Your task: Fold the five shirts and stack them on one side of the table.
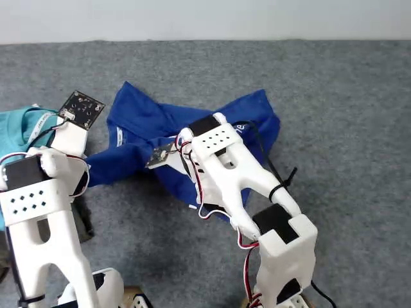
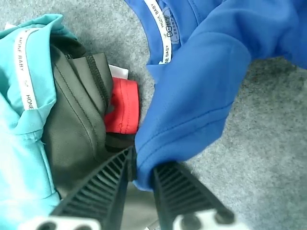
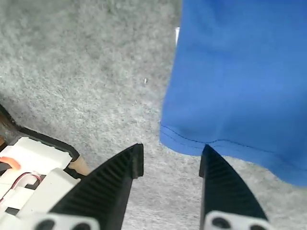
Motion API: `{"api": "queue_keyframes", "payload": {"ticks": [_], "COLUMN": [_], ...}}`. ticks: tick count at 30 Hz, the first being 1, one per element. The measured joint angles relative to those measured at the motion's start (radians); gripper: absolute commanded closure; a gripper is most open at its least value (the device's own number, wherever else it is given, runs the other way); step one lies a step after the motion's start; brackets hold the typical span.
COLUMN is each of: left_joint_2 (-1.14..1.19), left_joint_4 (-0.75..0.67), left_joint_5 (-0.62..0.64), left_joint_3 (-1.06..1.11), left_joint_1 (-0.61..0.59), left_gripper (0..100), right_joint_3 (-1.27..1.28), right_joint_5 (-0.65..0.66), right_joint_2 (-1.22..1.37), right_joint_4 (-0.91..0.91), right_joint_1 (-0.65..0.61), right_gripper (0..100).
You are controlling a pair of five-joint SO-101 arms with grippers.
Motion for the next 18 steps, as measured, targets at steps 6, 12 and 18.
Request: {"api": "queue_keyframes", "payload": {"ticks": [6, 12, 18], "left_joint_2": [0.0, 0.0, 0.0], "left_joint_4": [0.0, 0.0, 0.0], "left_joint_5": [0.0, 0.0, 0.0], "left_joint_3": [0.0, 0.0, 0.0], "left_joint_1": [0.0, 0.0, 0.0], "left_gripper": [98, 98, 98], "right_joint_3": [0.0, -0.002, -0.035], "right_joint_5": [-0.003, -0.023, -0.04], "right_joint_2": [0.11, 0.213, 0.276], "right_joint_4": [-0.005, -0.04, -0.068], "right_joint_1": [0.002, 0.028, 0.031], "right_gripper": [78.9, 78.9, 78.9]}}
